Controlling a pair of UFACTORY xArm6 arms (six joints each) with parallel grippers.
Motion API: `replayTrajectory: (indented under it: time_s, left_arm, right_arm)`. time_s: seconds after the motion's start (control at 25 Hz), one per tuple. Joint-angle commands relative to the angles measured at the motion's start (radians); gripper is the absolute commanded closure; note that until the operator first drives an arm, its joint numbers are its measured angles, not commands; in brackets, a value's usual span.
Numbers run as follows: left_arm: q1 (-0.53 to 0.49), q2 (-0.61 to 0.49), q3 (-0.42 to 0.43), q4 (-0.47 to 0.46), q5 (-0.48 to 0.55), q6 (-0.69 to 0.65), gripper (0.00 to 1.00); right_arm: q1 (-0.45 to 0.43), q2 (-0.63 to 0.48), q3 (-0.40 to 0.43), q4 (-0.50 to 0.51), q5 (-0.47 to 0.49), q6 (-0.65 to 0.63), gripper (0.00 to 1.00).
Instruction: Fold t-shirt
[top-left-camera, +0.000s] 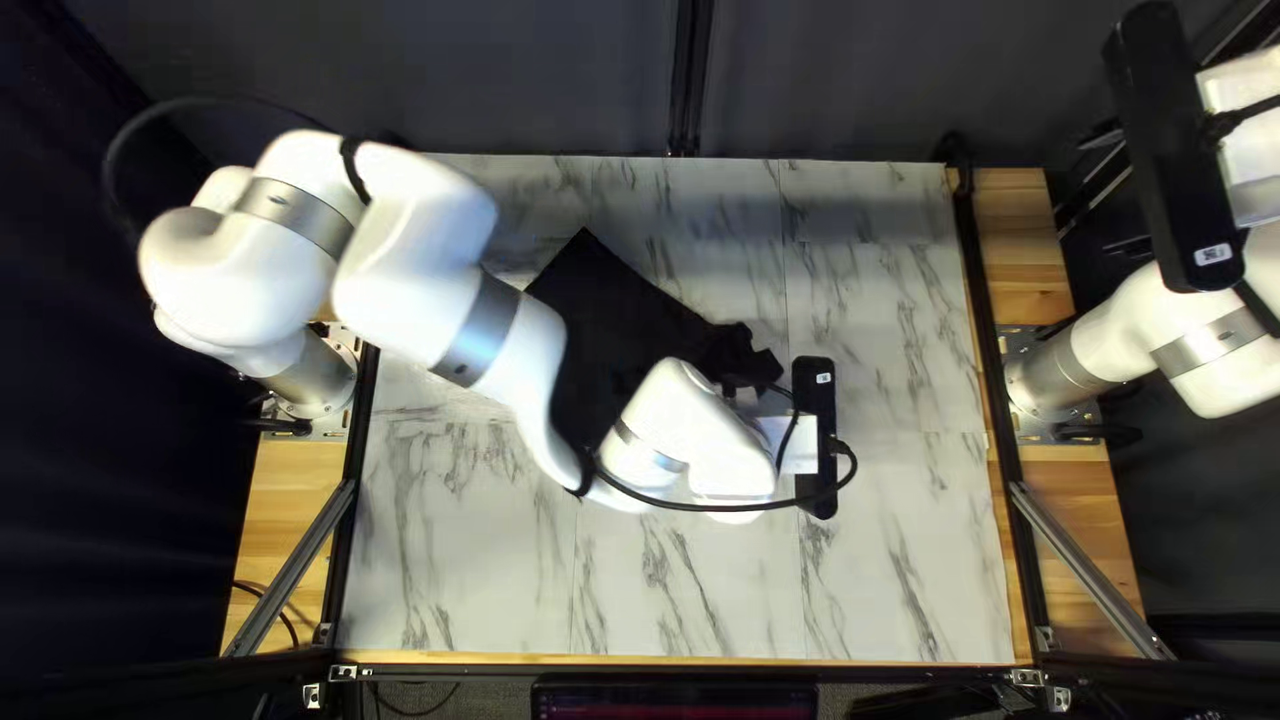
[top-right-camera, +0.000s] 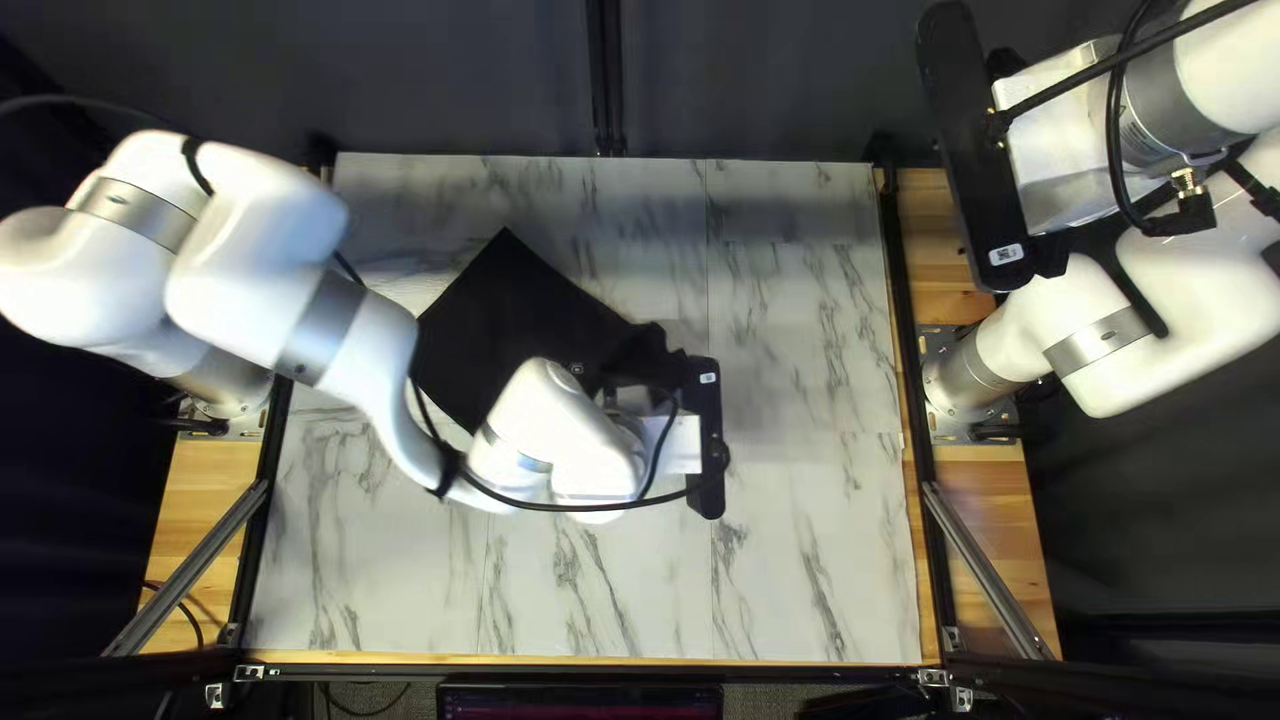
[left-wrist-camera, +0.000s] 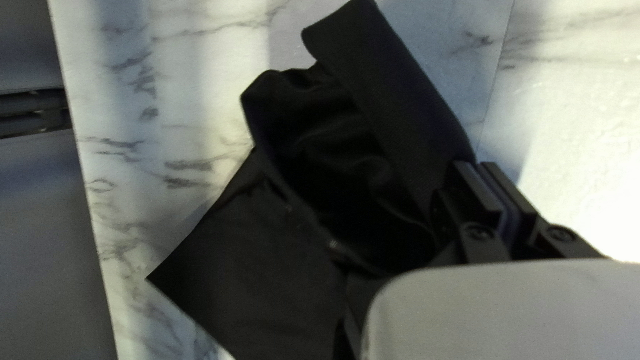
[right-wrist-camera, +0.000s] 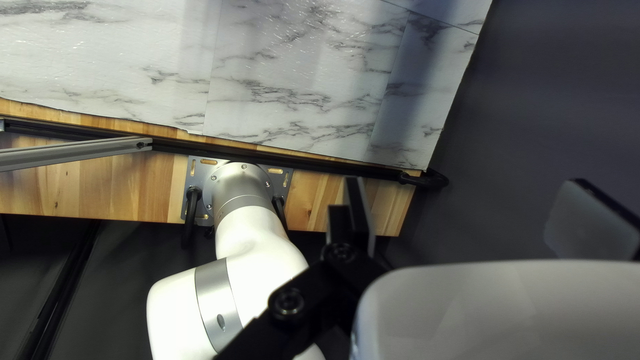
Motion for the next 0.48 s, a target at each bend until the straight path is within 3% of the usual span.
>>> replayTrajectory:
  time_s: [0.04, 0.16, 0.48]
  left_arm:
    - [0.001, -0.12, 0.122, 0.022, -0.014, -0.034, 1.0]
    - [-0.006, -0.193, 0.188, 0.035, -0.004, -0.058, 1.0]
    - [-0.04, -0.275, 0.252, 0.049, 0.042, -0.109, 1.0]
  right_arm:
    - [0.0, 0.0, 0.0, 0.0, 0.0, 0.0, 0.0]
    - [0.0, 0.0, 0.0, 0.0, 0.0, 0.0, 0.0]
    - [0.0, 0.0, 0.0, 0.0, 0.0, 0.0, 0.0]
